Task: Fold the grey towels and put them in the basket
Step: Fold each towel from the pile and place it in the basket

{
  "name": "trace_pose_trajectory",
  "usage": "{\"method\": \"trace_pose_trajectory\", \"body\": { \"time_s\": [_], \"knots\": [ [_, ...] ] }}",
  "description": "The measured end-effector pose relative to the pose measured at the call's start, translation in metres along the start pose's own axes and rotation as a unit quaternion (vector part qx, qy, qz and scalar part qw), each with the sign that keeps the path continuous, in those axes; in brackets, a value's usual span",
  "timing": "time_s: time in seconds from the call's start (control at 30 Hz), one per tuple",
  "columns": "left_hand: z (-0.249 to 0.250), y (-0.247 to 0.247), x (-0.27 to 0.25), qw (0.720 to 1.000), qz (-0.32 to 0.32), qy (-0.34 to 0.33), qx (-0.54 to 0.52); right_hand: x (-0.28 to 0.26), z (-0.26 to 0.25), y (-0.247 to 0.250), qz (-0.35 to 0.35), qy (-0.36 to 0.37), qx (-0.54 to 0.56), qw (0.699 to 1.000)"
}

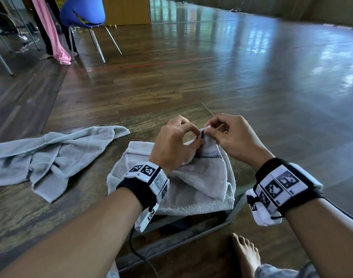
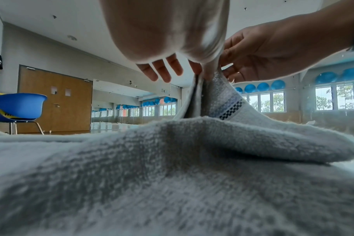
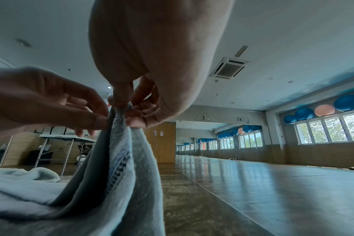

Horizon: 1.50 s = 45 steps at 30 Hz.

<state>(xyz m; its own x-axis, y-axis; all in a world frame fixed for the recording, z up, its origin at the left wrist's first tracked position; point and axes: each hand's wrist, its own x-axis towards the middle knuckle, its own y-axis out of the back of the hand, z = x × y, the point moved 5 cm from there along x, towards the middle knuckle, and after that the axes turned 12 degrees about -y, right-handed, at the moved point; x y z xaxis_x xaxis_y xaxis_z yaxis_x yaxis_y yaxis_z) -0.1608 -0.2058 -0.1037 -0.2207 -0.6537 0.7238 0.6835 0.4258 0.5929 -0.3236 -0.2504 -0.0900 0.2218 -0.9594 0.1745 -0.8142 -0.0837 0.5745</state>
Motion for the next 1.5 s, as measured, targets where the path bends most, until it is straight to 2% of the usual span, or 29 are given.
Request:
{"method": "trace_pose_trajectory", "body": {
  "time_s": [0.1, 0.23, 0.33, 0.53, 0.63, 0.97, 1.27, 1.5],
  "knots": [
    [-0.001, -0.002, 0.002, 1.0, 0.003, 0.003, -0.016, -0.002, -0.001, -0.001, -0.006, -0.001, 0.002, 1.0],
    [-0.008, -0.011, -0.006, 0.995, -0.067, 0.042, -0.055, -0.005, -0.003, -0.008, -0.038, -0.001, 0.0, 0.999],
    [-0.011, -0.013, -0.008, 0.993, -0.088, 0.055, -0.055, -0.006, -0.005, -0.01, -0.049, 0.005, 0.011, 0.999],
    [-0.028, -0.009, -0.01, 0.982, -0.153, 0.108, -0.008, 0.0, -0.006, 0.003, 0.005, 0.022, 0.035, 0.999],
    [-0.035, -0.001, -0.009, 0.977, -0.17, 0.123, 0.025, 0.006, 0.002, 0.012, 0.037, 0.007, 0.051, 0.998],
    [-0.06, 0.042, -0.014, 0.97, -0.17, 0.157, 0.07, 0.018, 0.044, 0.044, 0.132, -0.092, 0.09, 0.983],
    [-0.093, 0.083, -0.034, 0.968, -0.121, 0.18, 0.129, 0.02, 0.07, 0.047, 0.14, -0.15, 0.089, 0.975],
    [-0.1, 0.105, -0.043, 0.976, -0.079, 0.167, 0.112, 0.021, 0.074, 0.042, 0.143, -0.169, 0.085, 0.971]
  ]
}}
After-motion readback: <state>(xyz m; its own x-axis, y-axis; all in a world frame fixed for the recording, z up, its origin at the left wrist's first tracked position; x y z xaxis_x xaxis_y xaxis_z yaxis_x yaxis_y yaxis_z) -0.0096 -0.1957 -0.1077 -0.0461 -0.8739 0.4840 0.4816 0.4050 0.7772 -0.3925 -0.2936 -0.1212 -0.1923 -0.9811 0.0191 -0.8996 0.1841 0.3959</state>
